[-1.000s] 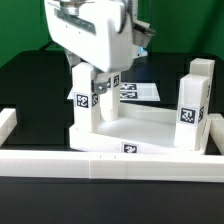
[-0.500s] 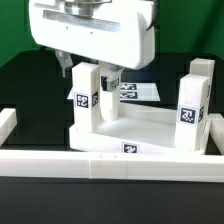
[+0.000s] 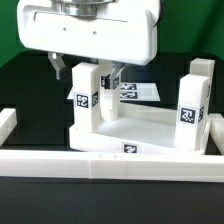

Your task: Assemble desk

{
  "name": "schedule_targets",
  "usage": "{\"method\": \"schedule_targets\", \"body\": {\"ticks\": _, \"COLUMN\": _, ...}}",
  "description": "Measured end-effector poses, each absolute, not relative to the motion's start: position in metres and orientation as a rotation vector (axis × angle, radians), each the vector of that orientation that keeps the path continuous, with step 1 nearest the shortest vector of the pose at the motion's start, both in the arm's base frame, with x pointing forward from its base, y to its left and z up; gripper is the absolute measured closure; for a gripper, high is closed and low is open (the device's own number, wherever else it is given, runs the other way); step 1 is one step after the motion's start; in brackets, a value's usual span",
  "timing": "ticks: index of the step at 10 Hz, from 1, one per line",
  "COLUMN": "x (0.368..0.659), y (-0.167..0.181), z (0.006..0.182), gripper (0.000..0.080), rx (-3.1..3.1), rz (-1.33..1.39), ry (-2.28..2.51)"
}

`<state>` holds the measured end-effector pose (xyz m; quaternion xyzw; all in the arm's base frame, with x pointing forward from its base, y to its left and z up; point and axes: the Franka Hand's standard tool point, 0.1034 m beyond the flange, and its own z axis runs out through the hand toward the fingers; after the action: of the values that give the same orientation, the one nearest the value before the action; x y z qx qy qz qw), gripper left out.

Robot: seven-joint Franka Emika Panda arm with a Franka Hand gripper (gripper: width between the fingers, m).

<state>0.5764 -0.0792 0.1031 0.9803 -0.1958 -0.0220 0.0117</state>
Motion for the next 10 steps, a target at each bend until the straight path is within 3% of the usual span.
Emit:
{"method": "schedule_targets", "body": {"ticks": 1, "x": 0.5763, "y": -0.0794, "z": 0.1031, "gripper": 0.0179, "rx": 3.057, "rz": -0.069, "ry": -0.612}}
{"method": "schedule_targets", "body": {"ticks": 2, "x": 0.5763, "y": -0.0794, "z": 0.1031, "gripper": 0.0363, "rx": 3.057, "rz": -0.069, "ry": -0.612}}
{"method": "schedule_targets", "body": {"ticks": 3, "x": 0.5764, "y": -0.0793, "z": 0.1031, "gripper": 0.0363, "rx": 3.057, "rz": -0.068, "ry": -0.613}}
{"method": "schedule_targets", "body": {"ticks": 4, "x": 0.5761, "y": -0.0793, "z": 0.1028, "gripper": 0.0511, "rx": 3.052, "rz": -0.070, "ry": -0.637}}
{"method": "schedule_targets", "body": {"ticks": 10, "x": 0.5758, "y": -0.0790, "z": 0.1025, "gripper": 0.0511, "rx": 2.917, "rz": -0.063, "ry": -1.101}}
